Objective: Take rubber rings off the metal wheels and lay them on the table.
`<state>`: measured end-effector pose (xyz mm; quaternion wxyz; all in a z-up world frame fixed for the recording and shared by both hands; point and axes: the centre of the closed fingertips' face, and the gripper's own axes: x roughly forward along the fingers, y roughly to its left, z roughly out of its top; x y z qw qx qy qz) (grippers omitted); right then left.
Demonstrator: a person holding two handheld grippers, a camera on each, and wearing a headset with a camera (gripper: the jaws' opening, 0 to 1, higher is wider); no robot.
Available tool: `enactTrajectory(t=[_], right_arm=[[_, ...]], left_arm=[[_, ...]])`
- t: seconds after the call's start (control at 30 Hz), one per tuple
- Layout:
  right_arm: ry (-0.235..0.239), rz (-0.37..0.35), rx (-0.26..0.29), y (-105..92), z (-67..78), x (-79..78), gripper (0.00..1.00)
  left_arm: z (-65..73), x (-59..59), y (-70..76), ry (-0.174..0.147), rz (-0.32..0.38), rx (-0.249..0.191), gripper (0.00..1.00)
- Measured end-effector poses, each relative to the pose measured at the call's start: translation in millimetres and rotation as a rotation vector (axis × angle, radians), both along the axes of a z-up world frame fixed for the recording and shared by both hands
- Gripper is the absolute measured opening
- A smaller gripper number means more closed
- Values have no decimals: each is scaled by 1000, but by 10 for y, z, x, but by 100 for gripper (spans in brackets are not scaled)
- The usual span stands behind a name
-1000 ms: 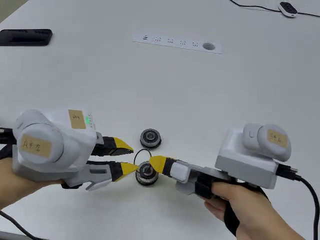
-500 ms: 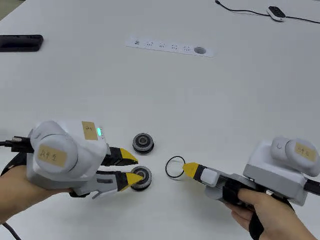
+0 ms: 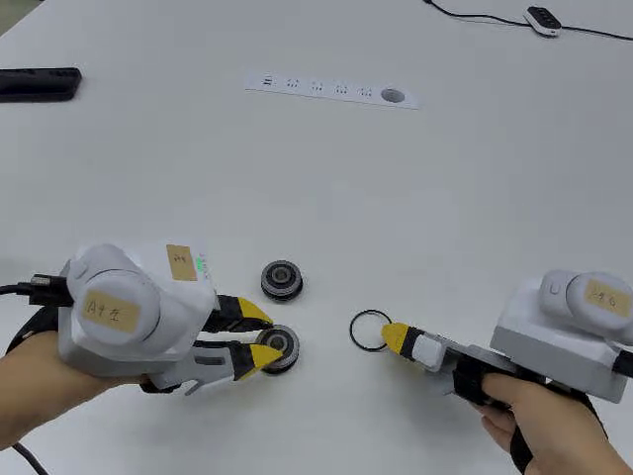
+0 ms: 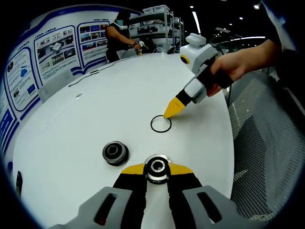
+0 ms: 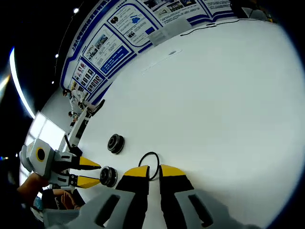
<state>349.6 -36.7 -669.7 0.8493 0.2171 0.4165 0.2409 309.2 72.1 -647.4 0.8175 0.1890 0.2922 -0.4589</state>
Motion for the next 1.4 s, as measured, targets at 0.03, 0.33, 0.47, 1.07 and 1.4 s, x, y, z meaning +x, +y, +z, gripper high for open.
enactTrajectory(t=[0.03,0.33,0.47,1.07,1.4], right_arm=[[-4,-1,-2,-9,5,2,10],[-35,-22,-1,-67,71,37,13],[-33,-23,28,-28,106,33,13],[-18,66,140,344,263,-140,12],[-13,174,204,632,281,-281,20]], left_arm=[[1,-1,0,-1,-2,1,16],[-6,-5,-25,-1,-12,5,16],[-12,-14,-51,1,-20,5,17],[-56,6,-55,19,-24,16,14],[-75,5,-50,30,-36,21,14]])
